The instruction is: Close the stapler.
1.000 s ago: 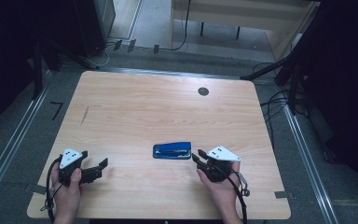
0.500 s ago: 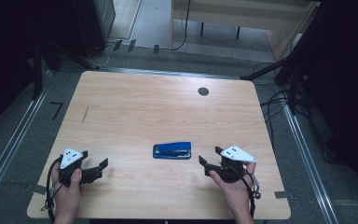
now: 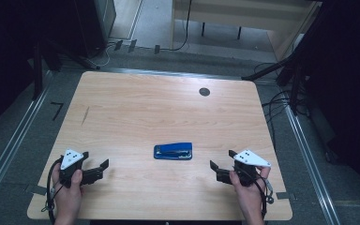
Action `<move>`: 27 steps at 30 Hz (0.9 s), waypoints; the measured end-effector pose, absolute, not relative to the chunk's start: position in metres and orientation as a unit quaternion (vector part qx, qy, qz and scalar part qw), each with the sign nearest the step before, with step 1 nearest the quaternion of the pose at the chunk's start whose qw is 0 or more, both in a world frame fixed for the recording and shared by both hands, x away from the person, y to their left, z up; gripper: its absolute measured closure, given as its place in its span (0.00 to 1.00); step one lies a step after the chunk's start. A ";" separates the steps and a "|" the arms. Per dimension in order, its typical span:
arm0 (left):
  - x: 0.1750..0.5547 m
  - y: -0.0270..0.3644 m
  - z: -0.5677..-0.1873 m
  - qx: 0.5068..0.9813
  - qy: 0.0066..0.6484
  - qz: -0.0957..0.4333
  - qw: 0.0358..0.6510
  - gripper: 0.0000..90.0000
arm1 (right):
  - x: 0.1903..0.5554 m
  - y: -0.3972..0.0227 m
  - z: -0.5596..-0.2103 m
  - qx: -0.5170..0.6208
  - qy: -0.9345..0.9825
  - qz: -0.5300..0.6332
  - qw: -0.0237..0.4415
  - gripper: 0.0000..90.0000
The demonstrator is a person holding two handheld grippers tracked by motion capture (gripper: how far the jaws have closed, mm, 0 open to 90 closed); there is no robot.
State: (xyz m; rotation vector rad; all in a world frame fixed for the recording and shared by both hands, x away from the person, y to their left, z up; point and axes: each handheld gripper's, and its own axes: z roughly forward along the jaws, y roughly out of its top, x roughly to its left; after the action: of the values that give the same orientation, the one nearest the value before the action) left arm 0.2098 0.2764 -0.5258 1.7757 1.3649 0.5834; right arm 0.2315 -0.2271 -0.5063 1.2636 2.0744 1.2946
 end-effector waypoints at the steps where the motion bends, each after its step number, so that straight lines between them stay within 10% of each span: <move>1: 0.210 0.276 -0.526 0.702 0.541 0.231 0.402 0.16 | 0.231 -0.230 -0.506 0.451 0.738 0.465 0.190 0.17; 27: 0.209 0.275 -0.526 0.706 0.535 0.235 0.399 0.16 | 0.214 -0.305 -0.524 0.478 0.727 0.455 0.191 0.00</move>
State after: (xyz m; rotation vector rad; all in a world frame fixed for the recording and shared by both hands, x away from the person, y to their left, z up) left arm 0.2091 0.2748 -0.5257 1.7876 1.3548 0.5936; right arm 0.2140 -0.3048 -0.5239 1.3425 2.0430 1.2772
